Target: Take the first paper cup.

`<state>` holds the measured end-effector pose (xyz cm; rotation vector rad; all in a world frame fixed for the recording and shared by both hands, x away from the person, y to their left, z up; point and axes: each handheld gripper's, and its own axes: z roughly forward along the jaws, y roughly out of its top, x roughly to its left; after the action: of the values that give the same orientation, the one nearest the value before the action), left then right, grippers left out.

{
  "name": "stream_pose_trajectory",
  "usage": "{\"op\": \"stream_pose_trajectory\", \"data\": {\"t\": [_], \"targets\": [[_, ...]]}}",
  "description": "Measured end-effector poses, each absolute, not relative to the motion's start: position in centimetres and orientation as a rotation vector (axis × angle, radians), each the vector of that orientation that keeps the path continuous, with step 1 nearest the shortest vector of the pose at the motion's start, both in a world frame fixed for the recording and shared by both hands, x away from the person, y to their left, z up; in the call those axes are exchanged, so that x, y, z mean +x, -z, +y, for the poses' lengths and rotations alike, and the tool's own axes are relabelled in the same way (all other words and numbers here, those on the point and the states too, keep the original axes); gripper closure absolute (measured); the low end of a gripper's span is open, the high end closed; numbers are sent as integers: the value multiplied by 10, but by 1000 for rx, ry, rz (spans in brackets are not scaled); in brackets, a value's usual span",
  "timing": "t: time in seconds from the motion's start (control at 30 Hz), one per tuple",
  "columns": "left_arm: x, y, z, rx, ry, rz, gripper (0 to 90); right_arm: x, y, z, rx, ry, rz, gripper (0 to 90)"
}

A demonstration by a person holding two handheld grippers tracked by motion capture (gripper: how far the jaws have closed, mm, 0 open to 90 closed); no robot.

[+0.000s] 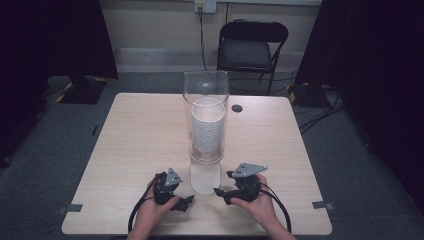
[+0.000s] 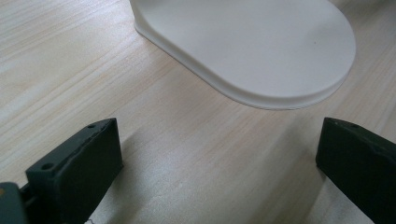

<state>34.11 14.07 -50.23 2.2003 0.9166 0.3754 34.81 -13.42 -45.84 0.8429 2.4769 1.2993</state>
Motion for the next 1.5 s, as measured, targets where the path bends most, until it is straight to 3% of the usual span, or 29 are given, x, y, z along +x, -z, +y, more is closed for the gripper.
{"op": "stream_pose_trajectory", "data": {"t": [0.53, 0.77, 0.97, 1.0, 1.07, 1.13, 1.17, 1.2, 1.23, 1.3, 1.37, 1.5], "targets": [[341, 502, 141, 2200, -374, 917, 0, 370, 421, -104, 810, -1471, 2334, 208], [341, 502, 141, 2201, -374, 917, 0, 375, 421, -97, 811, -1522, 2279, 360], [341, 502, 141, 2201, -373, 917, 0, 373, 432, -98, 784, -1551, 2225, 392], [341, 502, 141, 2202, -373, 917, 0, 373, 436, -99, 797, -1528, 2273, 889], [341, 502, 141, 2201, -374, 916, 0, 374, 451, -100, 754, -1491, 2375, 900], [341, 502, 141, 2201, -374, 917, 0, 370, 483, -107, 790, -1462, 2377, 900], [341, 502, 141, 2202, -374, 917, 0, 362, 482, -114, 773, -1534, 2212, 735], [341, 502, 141, 2205, -375, 917, 0, 362, 482, -114, 773, -1534, 2212, 735], [341, 502, 141, 2206, -375, 918, 0, 362, 479, -115, 770, -1533, 2180, 593], [341, 502, 141, 2205, -375, 918, 0, 365, 468, -116, 785, -1528, 2177, 389], [341, 502, 141, 2205, -375, 918, 0, 369, 457, -116, 797, -1584, 2211, 283], [341, 502, 141, 2205, -375, 917, 0, 370, 450, -111, 768, -1583, 2217, 247]]}}
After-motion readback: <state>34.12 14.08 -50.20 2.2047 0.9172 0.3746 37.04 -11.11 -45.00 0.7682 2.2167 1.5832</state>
